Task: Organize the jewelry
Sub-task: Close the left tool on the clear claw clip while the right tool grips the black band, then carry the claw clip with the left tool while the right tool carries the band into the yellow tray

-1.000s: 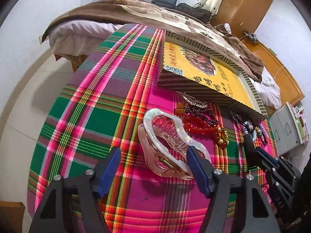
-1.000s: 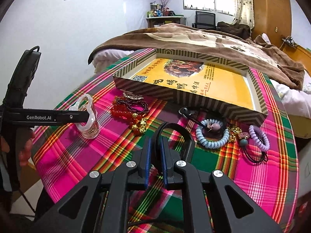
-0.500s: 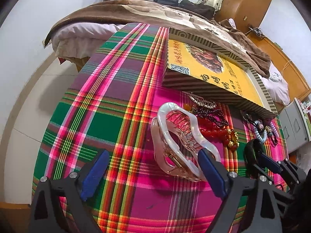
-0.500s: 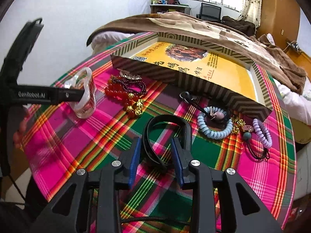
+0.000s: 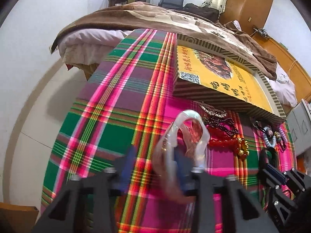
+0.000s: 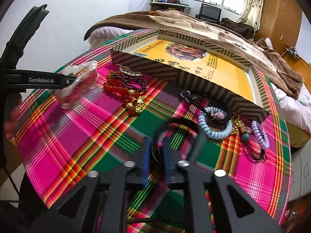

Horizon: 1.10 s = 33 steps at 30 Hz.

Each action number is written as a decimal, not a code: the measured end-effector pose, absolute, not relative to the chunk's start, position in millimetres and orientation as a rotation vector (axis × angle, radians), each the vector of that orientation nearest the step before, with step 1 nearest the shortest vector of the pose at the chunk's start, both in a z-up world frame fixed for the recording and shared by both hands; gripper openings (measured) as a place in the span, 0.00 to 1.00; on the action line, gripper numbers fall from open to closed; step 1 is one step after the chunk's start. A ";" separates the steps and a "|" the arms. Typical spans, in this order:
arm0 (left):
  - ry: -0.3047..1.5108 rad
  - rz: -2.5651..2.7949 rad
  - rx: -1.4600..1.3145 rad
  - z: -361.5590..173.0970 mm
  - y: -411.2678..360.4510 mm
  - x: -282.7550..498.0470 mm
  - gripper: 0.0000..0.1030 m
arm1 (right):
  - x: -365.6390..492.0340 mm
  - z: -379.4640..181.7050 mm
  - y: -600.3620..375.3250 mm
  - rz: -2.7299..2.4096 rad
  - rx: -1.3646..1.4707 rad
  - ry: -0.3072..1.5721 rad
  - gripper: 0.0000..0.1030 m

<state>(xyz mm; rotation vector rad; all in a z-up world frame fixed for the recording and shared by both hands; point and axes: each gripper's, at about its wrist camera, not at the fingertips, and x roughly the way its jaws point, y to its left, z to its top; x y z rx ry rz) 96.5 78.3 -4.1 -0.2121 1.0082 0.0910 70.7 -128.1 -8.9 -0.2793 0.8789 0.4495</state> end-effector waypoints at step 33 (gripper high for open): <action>0.917 -0.133 -0.143 82.4 57.9 178.9 0.19 | 154.5 82.5 -156.1 0.387 -0.099 0.746 0.10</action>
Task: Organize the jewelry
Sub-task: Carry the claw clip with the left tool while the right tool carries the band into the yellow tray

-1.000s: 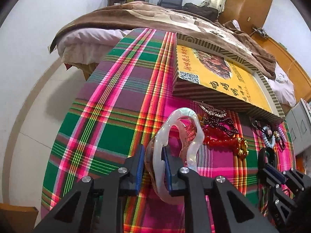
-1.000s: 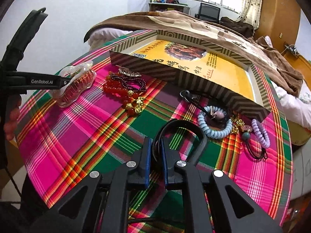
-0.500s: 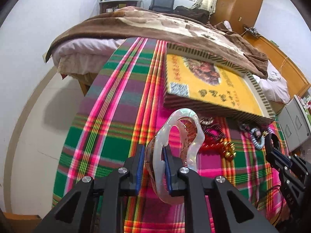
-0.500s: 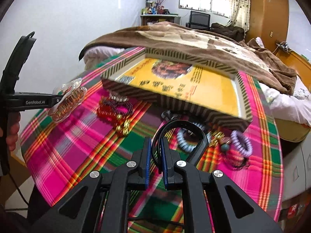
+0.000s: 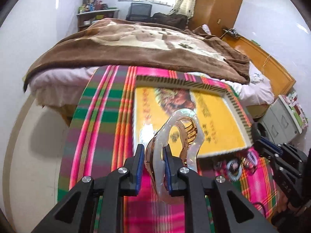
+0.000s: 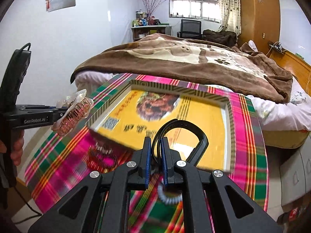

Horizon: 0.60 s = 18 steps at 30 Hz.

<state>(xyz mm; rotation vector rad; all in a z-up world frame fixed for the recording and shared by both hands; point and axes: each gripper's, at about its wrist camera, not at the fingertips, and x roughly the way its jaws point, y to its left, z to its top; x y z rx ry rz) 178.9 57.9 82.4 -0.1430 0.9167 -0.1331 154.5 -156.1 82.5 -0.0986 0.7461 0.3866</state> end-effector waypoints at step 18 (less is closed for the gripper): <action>1.023 -0.173 -0.112 34.7 35.2 326.8 0.19 | 304.0 36.9 -129.2 0.345 -0.051 0.894 0.10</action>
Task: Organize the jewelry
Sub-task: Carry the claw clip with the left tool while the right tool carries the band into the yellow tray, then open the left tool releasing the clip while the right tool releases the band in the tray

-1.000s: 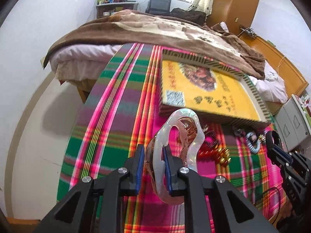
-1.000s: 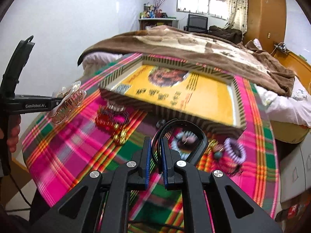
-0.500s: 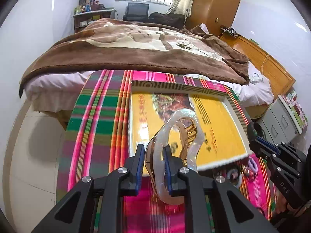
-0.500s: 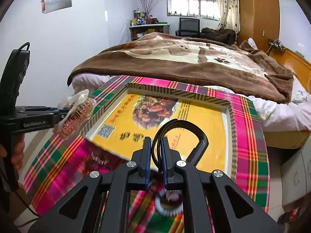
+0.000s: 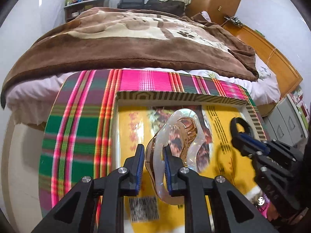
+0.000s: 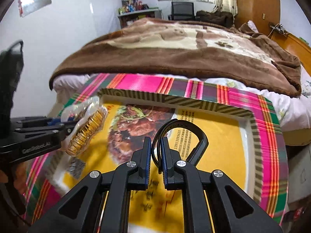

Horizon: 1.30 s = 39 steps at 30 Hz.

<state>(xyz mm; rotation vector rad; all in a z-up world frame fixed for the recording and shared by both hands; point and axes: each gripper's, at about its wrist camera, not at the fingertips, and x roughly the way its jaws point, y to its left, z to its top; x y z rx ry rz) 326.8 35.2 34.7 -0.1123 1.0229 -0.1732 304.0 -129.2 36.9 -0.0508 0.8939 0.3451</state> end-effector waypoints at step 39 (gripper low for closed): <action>1.090 -0.150 -0.089 11.2 28.1 365.1 0.57 | 352.9 9.0 -124.7 0.294 -0.078 0.994 0.27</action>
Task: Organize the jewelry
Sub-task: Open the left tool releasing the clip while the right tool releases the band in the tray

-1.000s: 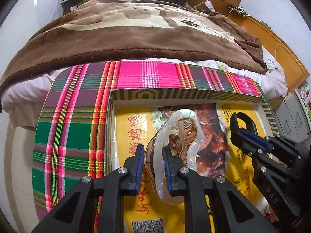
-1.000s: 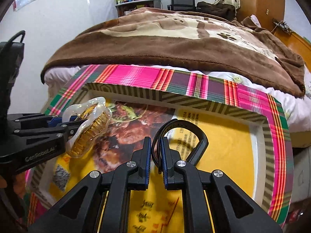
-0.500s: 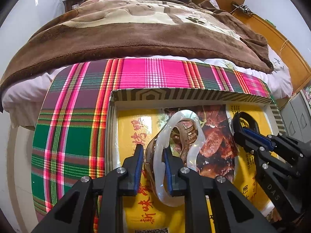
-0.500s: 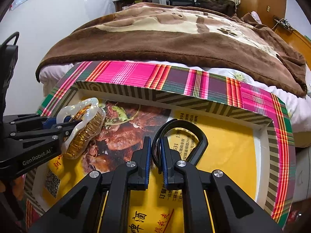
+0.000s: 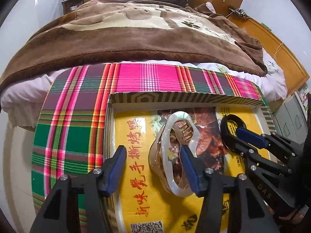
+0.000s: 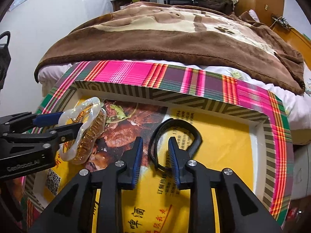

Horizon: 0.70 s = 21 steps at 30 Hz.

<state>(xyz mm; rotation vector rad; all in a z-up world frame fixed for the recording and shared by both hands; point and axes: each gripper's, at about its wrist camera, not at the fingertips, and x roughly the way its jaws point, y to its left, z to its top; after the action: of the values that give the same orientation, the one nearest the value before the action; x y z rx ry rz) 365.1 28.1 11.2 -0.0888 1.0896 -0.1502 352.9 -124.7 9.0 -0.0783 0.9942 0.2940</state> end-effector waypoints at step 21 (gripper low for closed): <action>0.929 -0.216 -0.056 72.4 49.2 251.2 0.65 | 254.6 69.8 -175.0 0.299 0.040 0.841 0.38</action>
<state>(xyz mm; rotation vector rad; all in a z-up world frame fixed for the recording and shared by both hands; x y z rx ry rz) 251.2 49.2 72.4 -0.0561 0.9291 -0.2156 254.6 -174.9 69.8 0.0397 0.8409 0.2990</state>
